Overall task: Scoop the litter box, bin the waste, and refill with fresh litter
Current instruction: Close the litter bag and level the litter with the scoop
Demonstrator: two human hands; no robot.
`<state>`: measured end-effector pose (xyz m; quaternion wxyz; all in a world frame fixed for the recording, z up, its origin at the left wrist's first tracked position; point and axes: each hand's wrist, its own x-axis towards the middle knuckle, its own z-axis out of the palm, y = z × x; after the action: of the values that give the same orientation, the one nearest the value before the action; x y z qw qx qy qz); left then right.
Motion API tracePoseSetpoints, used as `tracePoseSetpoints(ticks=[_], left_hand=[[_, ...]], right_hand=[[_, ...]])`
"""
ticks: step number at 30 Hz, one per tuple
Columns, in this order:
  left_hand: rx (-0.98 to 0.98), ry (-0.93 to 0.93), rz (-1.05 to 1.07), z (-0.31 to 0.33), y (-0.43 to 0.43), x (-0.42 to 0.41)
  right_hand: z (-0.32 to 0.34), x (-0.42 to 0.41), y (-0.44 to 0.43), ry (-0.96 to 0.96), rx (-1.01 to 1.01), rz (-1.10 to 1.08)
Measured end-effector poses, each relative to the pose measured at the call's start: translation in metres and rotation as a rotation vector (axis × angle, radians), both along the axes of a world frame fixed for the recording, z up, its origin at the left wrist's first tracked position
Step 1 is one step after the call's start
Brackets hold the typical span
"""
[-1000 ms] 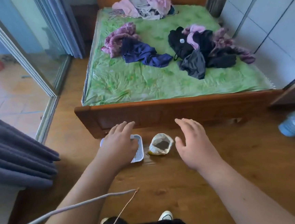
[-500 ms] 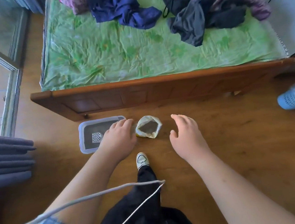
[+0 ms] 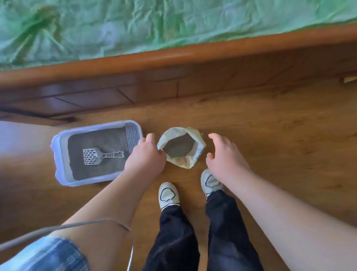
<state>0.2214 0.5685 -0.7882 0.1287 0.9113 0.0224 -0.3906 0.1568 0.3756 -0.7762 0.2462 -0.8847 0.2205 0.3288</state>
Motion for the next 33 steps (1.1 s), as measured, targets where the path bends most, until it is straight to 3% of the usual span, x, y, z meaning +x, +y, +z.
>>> tracePoseSetpoints(ticks=[4, 8, 12, 16, 19, 23, 33], left_hand=[[0.074, 0.088, 0.194, -0.124, -0.009, -0.013], [0.064, 0.136, 0.289, -0.21, -0.014, -0.025], [0.046, 0.153, 0.465, -0.254, 0.0, -0.026], [0.0, 0.039, 0.571, -0.251, 0.011, -0.026], [-0.019, -0.047, 0.555, -0.213, 0.013, -0.02], [-0.088, -0.161, 0.556, -0.114, 0.013, -0.011], [-0.299, -0.42, 0.705, 0.264, 0.011, -0.017]], right_hand=[[-0.135, 0.009, -0.005, 0.174, -0.043, 0.001], [-0.219, 0.011, -0.003, 0.246, -0.08, -0.021], [-0.258, 0.018, -0.005, 0.115, -0.117, 0.09], [-0.251, 0.026, -0.011, -0.009, -0.101, 0.077], [-0.213, 0.034, -0.017, -0.051, -0.105, 0.022], [-0.117, 0.048, -0.024, -0.126, -0.055, -0.032], [0.257, 0.055, -0.038, -0.572, 0.159, -0.038]])
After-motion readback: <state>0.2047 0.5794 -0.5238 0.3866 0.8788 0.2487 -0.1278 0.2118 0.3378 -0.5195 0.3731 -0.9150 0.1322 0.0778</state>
